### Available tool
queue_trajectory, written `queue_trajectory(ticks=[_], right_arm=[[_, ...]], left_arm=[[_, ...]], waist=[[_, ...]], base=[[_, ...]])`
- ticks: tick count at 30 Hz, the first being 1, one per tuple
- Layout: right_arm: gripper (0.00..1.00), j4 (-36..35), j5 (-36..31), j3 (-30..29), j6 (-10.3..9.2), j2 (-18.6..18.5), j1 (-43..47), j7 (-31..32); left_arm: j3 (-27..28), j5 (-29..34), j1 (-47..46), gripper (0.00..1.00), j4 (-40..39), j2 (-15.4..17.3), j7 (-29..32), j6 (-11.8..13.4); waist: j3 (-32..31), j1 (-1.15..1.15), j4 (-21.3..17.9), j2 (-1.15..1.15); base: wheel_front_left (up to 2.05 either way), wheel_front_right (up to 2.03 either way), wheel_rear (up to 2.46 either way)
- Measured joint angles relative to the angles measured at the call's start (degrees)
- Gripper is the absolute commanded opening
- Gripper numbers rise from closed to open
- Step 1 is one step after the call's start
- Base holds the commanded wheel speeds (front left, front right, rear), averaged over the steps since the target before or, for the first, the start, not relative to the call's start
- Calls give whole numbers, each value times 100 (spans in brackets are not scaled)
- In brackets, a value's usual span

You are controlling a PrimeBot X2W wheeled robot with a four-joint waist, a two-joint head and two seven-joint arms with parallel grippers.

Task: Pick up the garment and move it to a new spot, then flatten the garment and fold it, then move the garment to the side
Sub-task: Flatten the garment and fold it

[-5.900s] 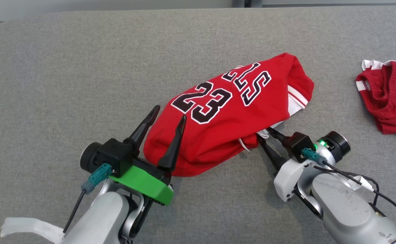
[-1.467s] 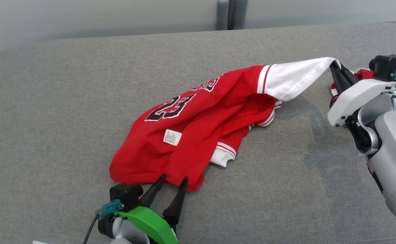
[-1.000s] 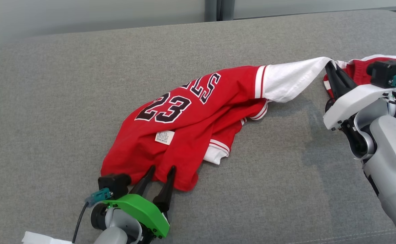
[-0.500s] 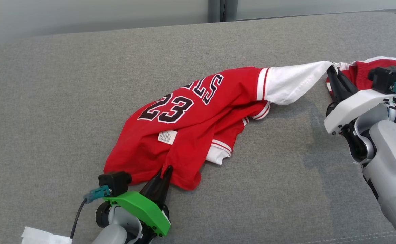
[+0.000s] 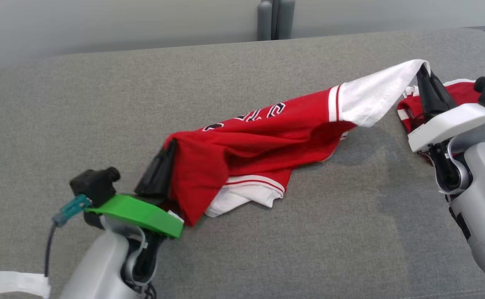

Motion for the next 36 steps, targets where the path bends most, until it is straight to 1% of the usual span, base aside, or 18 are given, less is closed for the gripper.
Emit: queue_trajectory(ticks=[4, 9, 12, 16, 20, 23, 24, 27, 30, 34, 36], right_arm=[[0, -318, 40, -120, 81, -91, 103, -67], [0, -895, 13, -152, 135, -208, 114, -109], [0, -1366, -129, -166, 175, -394, 114, -115], [0, -2124, -410, -292, 176, -705, 98, -125], [0, -2906, -486, -553, 175, -992, 70, -143], [0, -3327, -474, -715, 172, -1147, 76, -148], [0, -3327, -474, -715, 172, -1147, 76, -148], [0, -3570, -399, -847, 165, -1266, 118, -144], [0, -3687, -280, -842, 166, -1362, 326, 70], [0, -3649, -79, -439, 172, -1306, 469, 575], [0, -3409, -51, -175, 176, -1262, 439, 862]], left_arm=[[352, 233, -132, 0, -449, 314, -48, 1], [664, 421, -179, 0, -1021, 554, -48, 2], [856, 550, -193, 0, -1389, 671, -48, 3], [1134, 654, -224, 0, -1961, 843, -49, 3], [1384, 792, -303, 0, -2664, 1151, -68, 10], [1414, 933, -307, 0, -3067, 1373, -67, 58], [1414, 933, -307, 0, -3067, 1373, -67, 58], [1321, 1020, -306, 0, -3239, 1584, 221, 66], [1172, 916, -287, 0, -3256, 1630, 641, 110], [927, 650, -183, 0, -3018, 1634, 1232, 163], [857, 543, -169, 0, -2748, 1641, 1492, 171]], waist=[[-137, 0, 38, 0], [-350, 0, 54, 0], [-500, 0, 36, 0], [-715, 0, -24, 0], [-897, 0, -145, 0], [-984, 0, -273, 0], [-984, 0, -273, 0], [-1034, 0, -384, 0], [-1020, 0, -441, 0], [-880, 0, -450, 0], [-768, 0, -441, 0]], base=[[0, 0, 0], [0, 0, 0], [0, 0, 0], [0, 0, 0], [0, 0, 0], [0, 0, 0], [0, 0, 0], [0, 0, 0], [0, 0, 0], [0, 0, 0], [0, 0, 0]])
